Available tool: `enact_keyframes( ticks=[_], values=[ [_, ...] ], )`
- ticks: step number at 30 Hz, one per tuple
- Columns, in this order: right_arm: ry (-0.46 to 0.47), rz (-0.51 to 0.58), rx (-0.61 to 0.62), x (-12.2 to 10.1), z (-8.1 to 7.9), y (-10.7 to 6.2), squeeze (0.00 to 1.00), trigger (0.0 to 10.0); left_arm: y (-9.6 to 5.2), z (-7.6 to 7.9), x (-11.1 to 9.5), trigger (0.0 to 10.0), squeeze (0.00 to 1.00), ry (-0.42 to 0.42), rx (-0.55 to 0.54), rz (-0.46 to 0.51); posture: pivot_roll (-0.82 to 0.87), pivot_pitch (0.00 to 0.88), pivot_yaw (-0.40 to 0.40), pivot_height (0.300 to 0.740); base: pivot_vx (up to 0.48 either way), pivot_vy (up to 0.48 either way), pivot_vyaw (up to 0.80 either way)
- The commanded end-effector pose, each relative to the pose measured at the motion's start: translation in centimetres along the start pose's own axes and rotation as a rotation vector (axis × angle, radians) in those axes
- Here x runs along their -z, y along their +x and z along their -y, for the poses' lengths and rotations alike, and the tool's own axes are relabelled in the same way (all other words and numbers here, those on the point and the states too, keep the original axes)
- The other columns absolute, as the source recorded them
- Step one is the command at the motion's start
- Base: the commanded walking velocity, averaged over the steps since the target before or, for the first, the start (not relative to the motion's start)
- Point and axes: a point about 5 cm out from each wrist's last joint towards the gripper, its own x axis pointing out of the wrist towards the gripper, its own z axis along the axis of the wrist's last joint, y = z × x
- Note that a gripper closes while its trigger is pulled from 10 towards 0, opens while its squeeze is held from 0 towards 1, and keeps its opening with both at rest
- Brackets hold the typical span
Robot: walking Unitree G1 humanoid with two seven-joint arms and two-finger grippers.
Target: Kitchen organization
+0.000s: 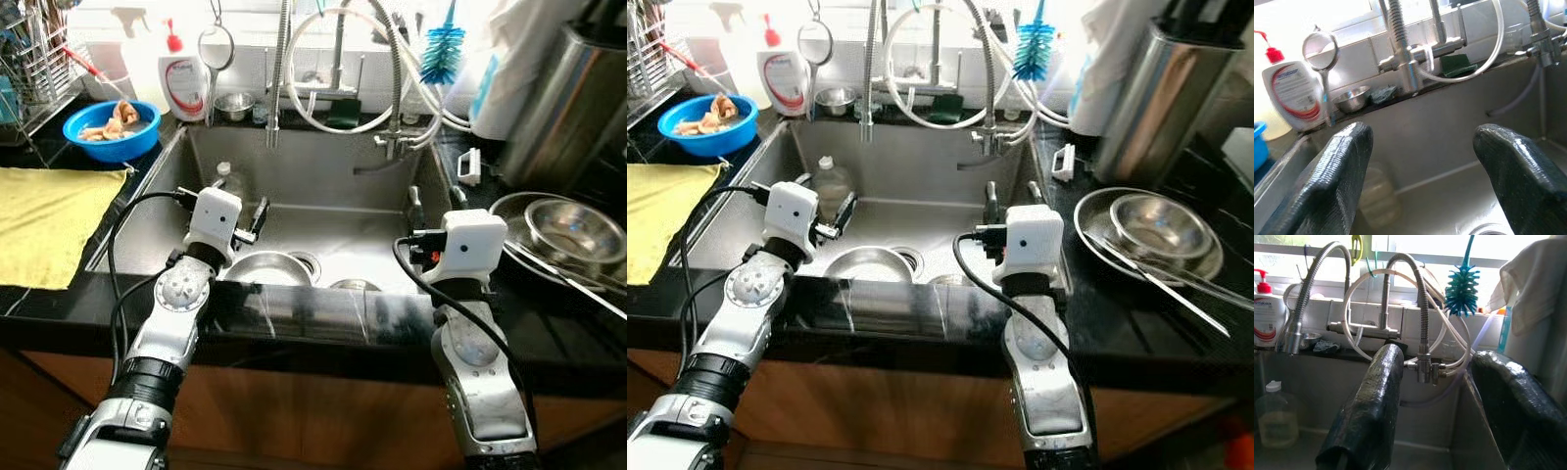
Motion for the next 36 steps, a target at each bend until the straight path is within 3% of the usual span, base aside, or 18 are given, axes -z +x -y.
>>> enact_keyframes(
  ticks=[1,10,16,21,22,24,25,26,27,29,30,35,36],
  values=[
    [-0.005,0.019,0.016,-0.4,0.5,0.0,0.00,10.0,0.1,0.3,-0.6,10.0,0.00,-0.006,0.006,0.035,0.07,0.000,-0.017,0.740,0.000,0.000,0.00],
    [-0.040,0.043,0.062,-0.8,0.7,-0.6,0.00,10.0,-0.2,0.3,-0.4,10.0,0.00,-0.006,0.007,0.028,0.06,0.000,-0.019,0.740,0.000,0.000,0.00],
    [-0.133,0.055,0.144,-1.1,1.6,-2.3,0.00,10.0,-0.3,0.1,-0.1,10.0,0.00,-0.001,0.005,0.019,0.05,0.000,-0.017,0.740,0.000,0.000,0.00],
    [-0.171,0.004,0.275,-0.6,3.6,-4.3,0.00,10.0,-0.3,0.2,0.0,10.0,0.00,0.000,0.009,0.012,0.05,0.000,-0.013,0.740,0.000,0.000,0.00],
    [-0.192,-0.014,0.337,-0.5,4.7,-5.2,0.00,10.0,-0.4,0.2,0.2,10.0,0.00,0.000,0.009,0.007,0.04,0.000,-0.011,0.740,0.000,0.000,0.00],
    [-0.200,-0.020,0.358,-0.4,5.0,-5.4,0.00,10.0,-0.4,0.2,0.2,10.0,0.00,0.000,0.009,0.005,0.04,0.000,-0.011,0.740,0.000,0.000,0.00],
    [-0.229,-0.044,0.449,-0.3,6.3,-6.4,0.00,10.0,-0.5,0.2,0.4,10.0,0.00,0.000,0.009,-0.001,0.03,0.000,-0.009,0.740,0.000,0.000,0.00],
    [-0.229,-0.044,0.449,-0.3,6.3,-6.4,0.00,10.0,-0.5,0.2,0.4,10.0,0.00,0.000,0.009,-0.001,0.03,0.000,-0.009,0.740,0.000,0.000,0.00],
    [-0.227,-0.081,0.560,-0.1,7.8,-7.7,0.00,10.0,-0.5,0.2,0.5,10.0,0.00,0.001,0.009,-0.004,0.03,0.000,-0.009,0.740,0.000,0.000,0.00],
    [-0.218,-0.096,0.606,0.0,8.4,-8.2,0.00,10.0,-0.5,0.2,0.5,10.0,0.00,0.001,0.009,-0.005,0.03,0.000,-0.009,0.740,0.000,0.000,0.00],
    [-0.227,-0.144,0.686,0.4,9.8,-9.6,0.00,10.0,-0.5,0.2,0.5,10.0,0.00,-0.001,0.010,-0.006,0.03,0.000,-0.007,0.740,0.000,0.000,0.00],
    [-0.203,-0.177,0.778,0.5,11.4,-11.2,0.00,10.0,-0.4,0.4,0.5,10.0,0.00,-0.003,0.015,-0.006,0.02,0.000,-0.007,0.740,0.000,0.000,0.00],
    [-0.187,-0.175,0.784,0.5,11.5,-11.3,0.09,10.0,-0.4,0.4,0.5,10.0,0.00,-0.004,0.015,-0.006,0.02,0.000,-0.007,0.740,0.000,0.000,0.00]
  ],
)
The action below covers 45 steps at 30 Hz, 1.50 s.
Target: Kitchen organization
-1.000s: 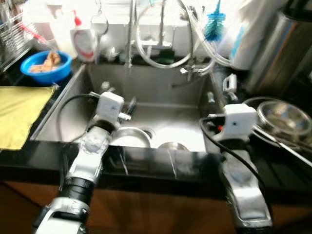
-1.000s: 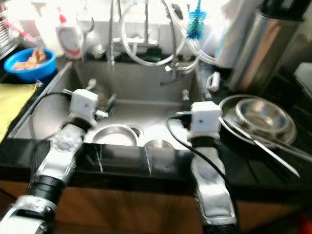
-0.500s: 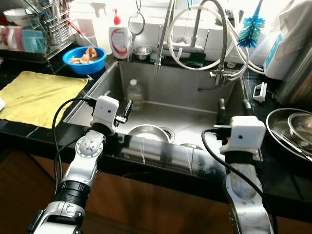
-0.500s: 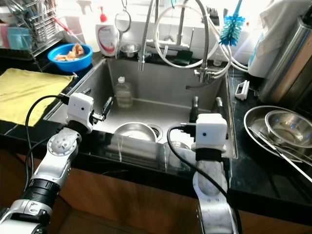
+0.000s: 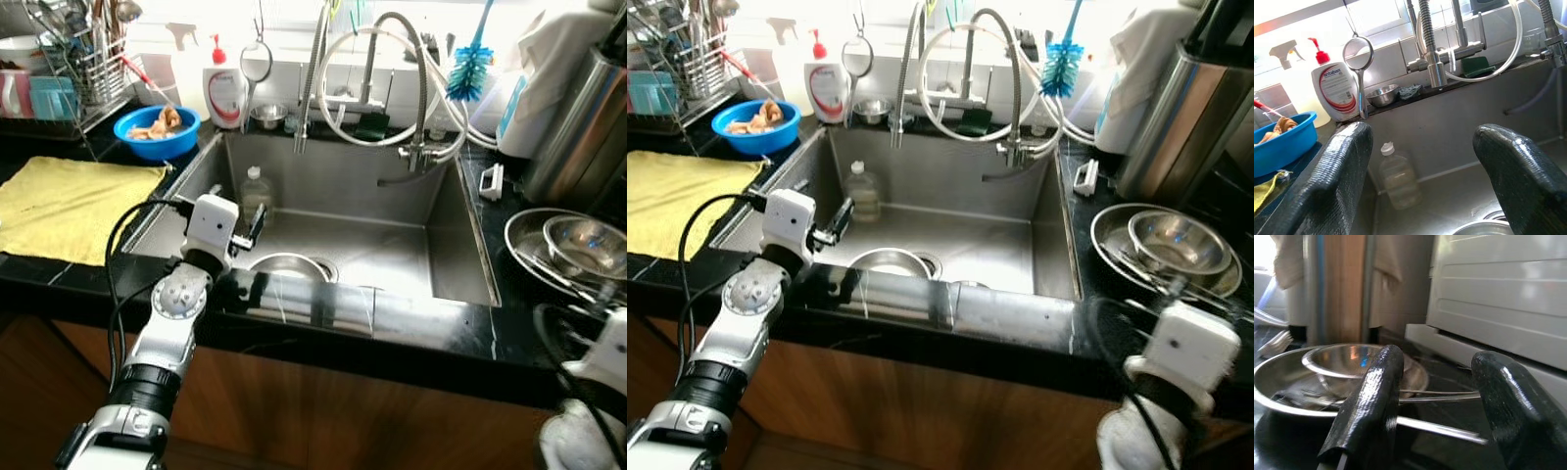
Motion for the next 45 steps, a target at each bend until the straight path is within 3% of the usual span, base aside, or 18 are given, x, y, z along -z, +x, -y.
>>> enact_keyframes(
  ticks=[1,7,15,16,17,18,29,35,40,43,45],
  values=[
    [0.063,-0.002,0.015,-0.5,0.2,-0.1,1.00,10.0,0.1,0.0,0.0,10.0,0.00,0.001,0.005,0.000,0.02,0.000,-0.007,0.740,0.000,0.000,0.00],
    [0.096,0.043,-0.023,-1.5,-0.6,0.4,1.00,10.0,0.1,0.1,0.0,10.0,0.00,-0.002,0.000,0.005,0.03,0.000,-0.015,0.740,0.000,0.000,0.00],
    [0.139,0.019,-0.047,-1.2,-1.4,0.1,1.00,10.0,0.0,0.0,0.1,10.0,0.00,0.004,0.001,0.003,0.04,0.000,-0.020,0.740,0.000,0.000,0.00],
    [0.138,0.019,-0.045,-1.2,-1.4,0.1,0.81,10.0,0.0,0.0,0.1,10.0,0.00,0.005,0.001,0.003,0.04,0.000,-0.021,0.740,0.000,0.000,0.00],
    [0.137,0.019,-0.045,-1.2,-1.4,0.1,0.81,10.0,0.0,0.0,0.1,10.0,0.00,0.006,0.001,0.002,0.04,0.000,-0.022,0.740,0.000,0.000,0.00],
    [0.136,0.018,-0.042,-1.2,-1.4,0.1,0.00,10.0,0.0,-0.1,0.1,10.0,0.00,0.007,0.000,0.001,0.04,0.000,-0.023,0.740,0.000,0.000,0.00],
    [0.155,-0.029,0.053,-0.5,0.0,-0.8,0.00,10.0,-0.1,-0.1,0.3,10.0,0.00,0.011,0.002,-0.004,0.04,0.000,-0.017,0.740,0.000,0.000,0.00],
    [0.144,-0.001,0.035,-1.1,-0.2,-0.6,0.00,10.0,-0.1,-0.1,0.3,10.0,0.00,0.011,0.002,-0.008,0.04,0.000,-0.017,0.740,0.000,0.000,0.00],
    [0.073,0.053,-0.014,-1.7,-0.3,-0.7,0.00,10.0,-0.1,-0.1,0.3,10.0,0.00,0.006,-0.005,-0.008,0.03,0.000,-0.019,0.740,0.000,0.000,0.00],
    [-0.030,0.138,-0.137,-2.4,-0.7,-1.0,0.00,10.0,-0.2,0.0,0.4,10.0,0.00,0.006,-0.006,-0.010,0.03,0.000,-0.021,0.740,0.000,0.000,0.00],
    [-0.045,0.148,-0.157,-2.4,-0.7,-1.1,0.00,10.0,-0.2,0.0,0.4,10.0,0.00,0.005,-0.007,-0.010,0.03,0.000,-0.021,0.740,0.000,0.000,0.00]
  ],
)
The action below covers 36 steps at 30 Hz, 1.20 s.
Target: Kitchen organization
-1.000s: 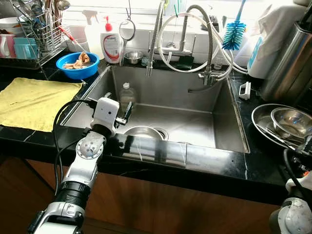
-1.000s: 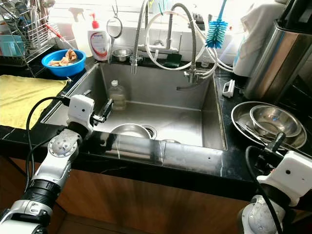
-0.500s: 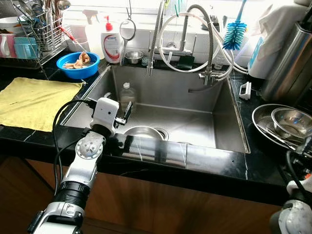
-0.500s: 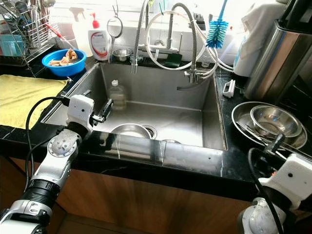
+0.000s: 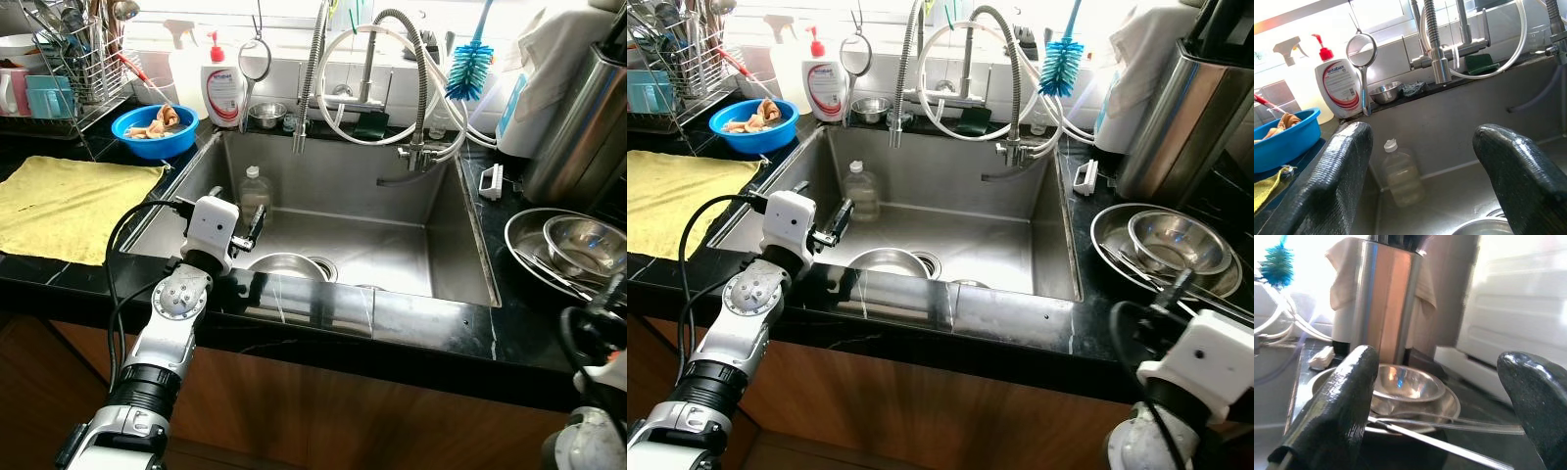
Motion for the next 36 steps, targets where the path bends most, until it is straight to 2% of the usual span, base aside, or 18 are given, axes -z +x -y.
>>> enact_keyframes(
  ticks=[1,4,7,10,13,16,20,21,22,25,36],
  values=[
    [-0.049,0.061,-0.067,-0.8,0.1,-0.2,0.00,10.0,-0.2,0.0,0.3,10.0,0.00,0.002,-0.003,-0.008,0.03,0.000,-0.022,0.740,0.000,0.000,0.00],
    [-0.130,0.100,-0.161,-0.6,0.9,-0.3,0.00,10.0,-0.2,0.1,0.3,10.0,0.00,0.001,-0.004,-0.009,0.02,0.000,-0.021,0.740,0.000,0.000,0.00],
    [-0.195,0.109,-0.237,-0.2,2.6,-0.3,0.00,10.0,-0.2,0.0,0.4,10.0,0.00,0.001,-0.005,-0.012,0.02,0.000,-0.020,0.740,0.000,0.000,0.00],
    [-0.176,0.088,-0.260,0.1,3.9,0.0,0.00,10.0,-0.2,0.1,0.4,10.0,0.00,0.000,-0.004,-0.011,0.02,0.000,-0.018,0.740,0.000,0.000,0.00],
    [-0.203,0.100,-0.292,-0.1,4.3,0.3,0.00,10.0,-0.1,0.2,0.3,10.0,0.00,-0.001,-0.002,-0.009,0.02,0.000,-0.015,0.740,0.000,0.000,0.00],
    [-0.142,0.084,-0.245,0.1,5.3,0.5,0.00,10.0,-0.1,0.2,0.3,10.0,0.00,0.001,0.000,-0.006,0.02,0.000,-0.015,0.740,0.000,0.000,0.00],
    [-0.050,0.030,-0.287,1.0,5.1,0.3,0.00,10.0,0.0,0.2,0.2,10.0,0.00,0.005,0.002,-0.005,0.02,0.000,-0.013,0.740,0.000,0.000,0.00],
    [-0.019,0.014,-0.292,1.2,5.1,0.3,0.00,10.0,0.0,0.2,0.2,10.0,0.00,0.007,0.002,-0.005,0.02,0.000,-0.014,0.740,0.000,0.000,0.00],
    [0.066,-0.018,-0.300,1.5,5.0,0.3,0.00,10.0,0.0,0.2,0.2,10.0,0.00,0.011,0.005,-0.003,0.02,0.000,-0.012,0.740,0.000,0.000,0.00],
    [0.168,-0.053,-0.310,1.9,5.0,0.3,0.00,10.0,-0.1,0.2,0.2,10.0,0.00,0.014,0.006,-0.003,0.03,0.000,-0.014,0.740,0.000,0.000,0.00],
    [0.216,-0.061,-0.313,2.3,5.9,0.7,0.00,10.0,-0.1,0.0,0.1,10.0,0.00,0.020,0.007,0.002,0.03,0.000,-0.013,0.740,0.000,0.000,0.00]
  ],
)
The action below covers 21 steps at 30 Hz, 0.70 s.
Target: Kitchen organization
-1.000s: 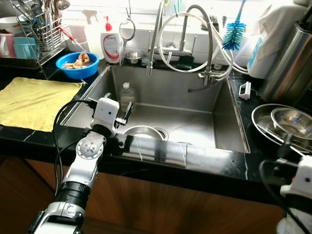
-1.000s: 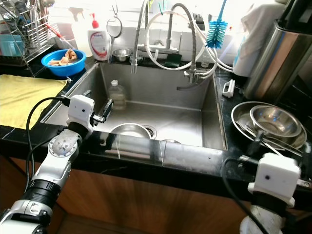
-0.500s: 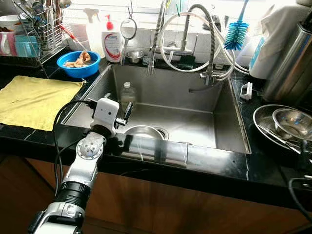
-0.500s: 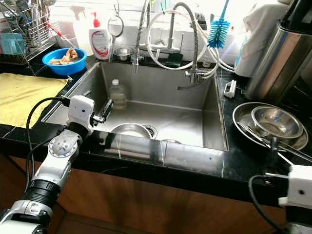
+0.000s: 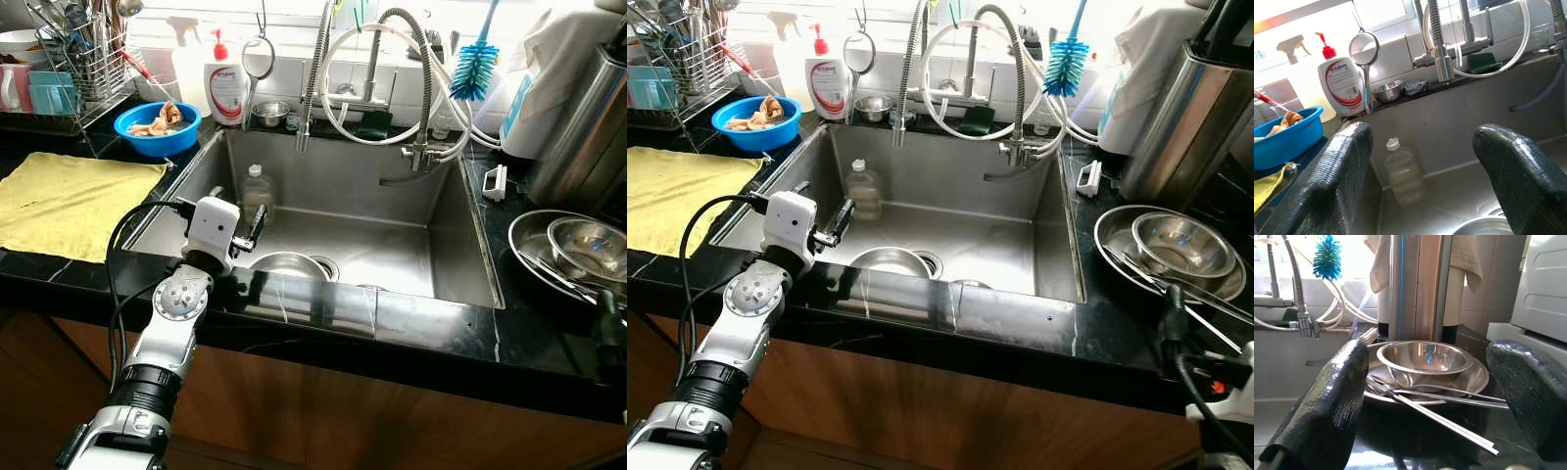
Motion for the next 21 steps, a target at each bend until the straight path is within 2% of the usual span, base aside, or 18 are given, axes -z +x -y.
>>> enact_keyframes(
  ticks=[1,7,21],
  values=[
    [0.003,-0.005,0.012,0.0,0.7,0.0,0.00,10.0,-0.1,-0.1,0.1,10.0,0.00,0.015,0.007,-0.003,0.03,0.000,-0.011,0.740,0.000,0.000,0.00],
    [-0.012,-0.009,0.082,0.0,1.6,-0.4,0.00,10.0,0.0,0.0,0.2,10.0,0.00,0.017,0.012,-0.007,0.03,0.000,-0.010,0.740,0.000,0.000,0.00],
    [0.030,-0.107,0.013,1.6,0.8,-0.5,0.00,10.0,0.0,-0.1,0.3,10.0,0.00,0.019,0.008,-0.012,0.03,0.000,-0.010,0.740,0.000,0.000,0.00]
  ],
)
